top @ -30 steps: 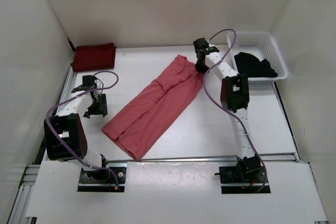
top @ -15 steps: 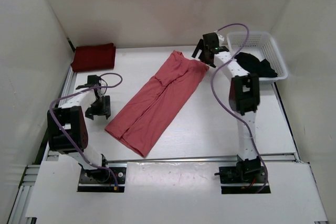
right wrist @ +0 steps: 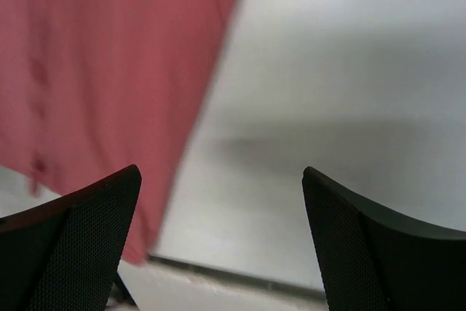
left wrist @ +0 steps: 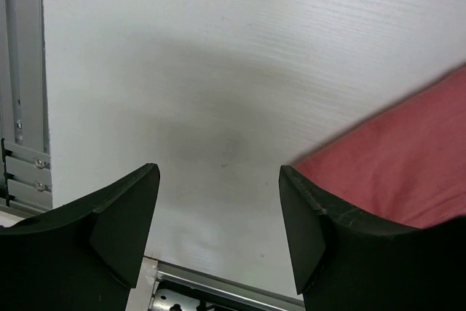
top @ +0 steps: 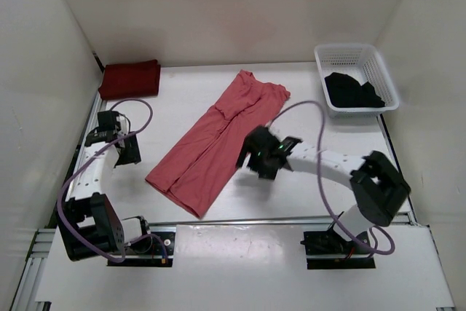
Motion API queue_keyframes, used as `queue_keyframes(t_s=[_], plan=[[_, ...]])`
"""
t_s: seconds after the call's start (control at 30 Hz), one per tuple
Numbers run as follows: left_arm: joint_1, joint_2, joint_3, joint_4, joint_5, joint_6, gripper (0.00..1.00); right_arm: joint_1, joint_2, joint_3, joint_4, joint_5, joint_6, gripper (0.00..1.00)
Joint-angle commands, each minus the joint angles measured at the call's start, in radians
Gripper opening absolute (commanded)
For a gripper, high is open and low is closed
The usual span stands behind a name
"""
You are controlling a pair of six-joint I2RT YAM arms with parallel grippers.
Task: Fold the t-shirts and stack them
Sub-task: Rotate the tshirt 90 degrees
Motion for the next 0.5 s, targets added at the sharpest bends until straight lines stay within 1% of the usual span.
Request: queue_keyframes(t_s=[0.0, 0.03, 0.07, 0.13, 0.17, 0.2, 0.3, 0.37, 0.47], plan=[[-0.001, -0.035, -0.009, -0.011, 0.02, 0.0, 0.78, 0.131, 0.031, -0.043, 0.083, -0.114, 0.292, 0.94], [-0.001, -0.053, -0.009, -0.02, 0.02, 0.0, 0.78, 0.206, 0.057, -0.029, 0.093, -0.114, 0.329, 0.93], [-0.001, -0.064, -0.009, -0.02, 0.029, 0.0, 0.78, 0.238, 0.072, -0.02, 0.093, -0.098, 0.402, 0.91], [-0.001, -0.079, -0.019, -0.02, 0.029, 0.0, 0.78, 0.31, 0.12, -0.001, 0.106, -0.086, 0.474, 0.86], [-0.001, -0.095, -0.031, -0.02, 0.038, 0.0, 0.78, 0.328, 0.137, 0.008, 0.12, -0.075, 0.548, 0.81], [-0.001, -0.095, -0.031, -0.02, 0.039, 0.0, 0.78, 0.344, 0.154, 0.008, 0.145, -0.075, 0.577, 0.79], [-0.001, -0.122, -0.057, -0.02, 0.049, 0.0, 0.78, 0.403, 0.244, 0.068, 0.192, -0.066, 0.697, 0.78], [0.008, -0.15, -0.057, -0.02, 0.06, 0.0, 0.78, 0.435, 0.31, 0.123, 0.192, -0.04, 0.723, 0.76], [0.008, -0.161, -0.066, -0.03, 0.069, 0.0, 0.78, 0.444, 0.372, 0.173, 0.192, -0.028, 0.763, 0.71]])
